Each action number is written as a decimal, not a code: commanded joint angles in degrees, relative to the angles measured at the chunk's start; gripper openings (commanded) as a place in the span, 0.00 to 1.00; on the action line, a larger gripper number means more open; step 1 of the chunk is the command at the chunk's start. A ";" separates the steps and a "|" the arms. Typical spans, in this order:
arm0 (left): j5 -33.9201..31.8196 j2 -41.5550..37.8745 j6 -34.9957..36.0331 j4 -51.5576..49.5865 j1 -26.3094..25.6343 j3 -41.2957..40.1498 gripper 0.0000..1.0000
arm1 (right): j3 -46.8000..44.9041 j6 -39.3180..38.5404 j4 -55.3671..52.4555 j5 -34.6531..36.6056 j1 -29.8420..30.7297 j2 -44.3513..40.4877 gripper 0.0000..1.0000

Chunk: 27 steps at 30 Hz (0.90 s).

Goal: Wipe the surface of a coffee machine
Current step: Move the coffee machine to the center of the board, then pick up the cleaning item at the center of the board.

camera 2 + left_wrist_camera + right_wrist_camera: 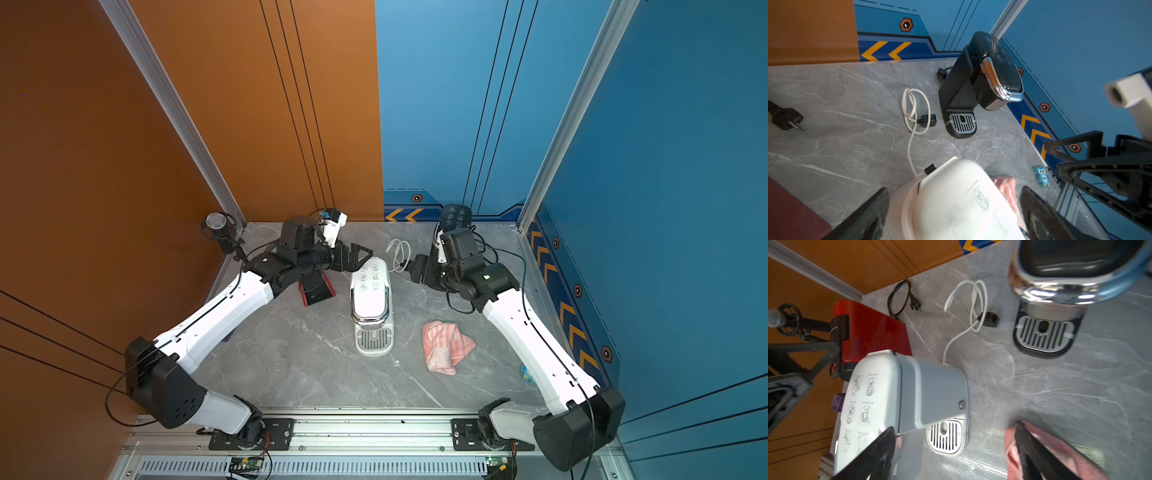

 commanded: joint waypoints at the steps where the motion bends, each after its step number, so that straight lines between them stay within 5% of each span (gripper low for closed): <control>1: -3.41 -6.39 -8.48 -3.52 -0.14 -0.90 0.99 | -7.43 2.08 -7.16 4.25 -4.03 -3.15 0.92; 9: -7.66 -21.78 -13.13 -7.31 -9.22 -16.41 0.99 | -24.75 7.67 -6.59 6.50 -6.43 -10.40 1.00; 15: -12.01 -30.35 -17.93 -7.22 -12.56 -26.39 0.99 | -30.99 6.38 0.29 -1.56 -7.43 -1.34 1.00; 27: -9.26 -31.75 -16.27 -7.23 -11.59 -28.87 0.99 | -37.12 6.63 5.52 -3.76 -7.29 -0.36 1.00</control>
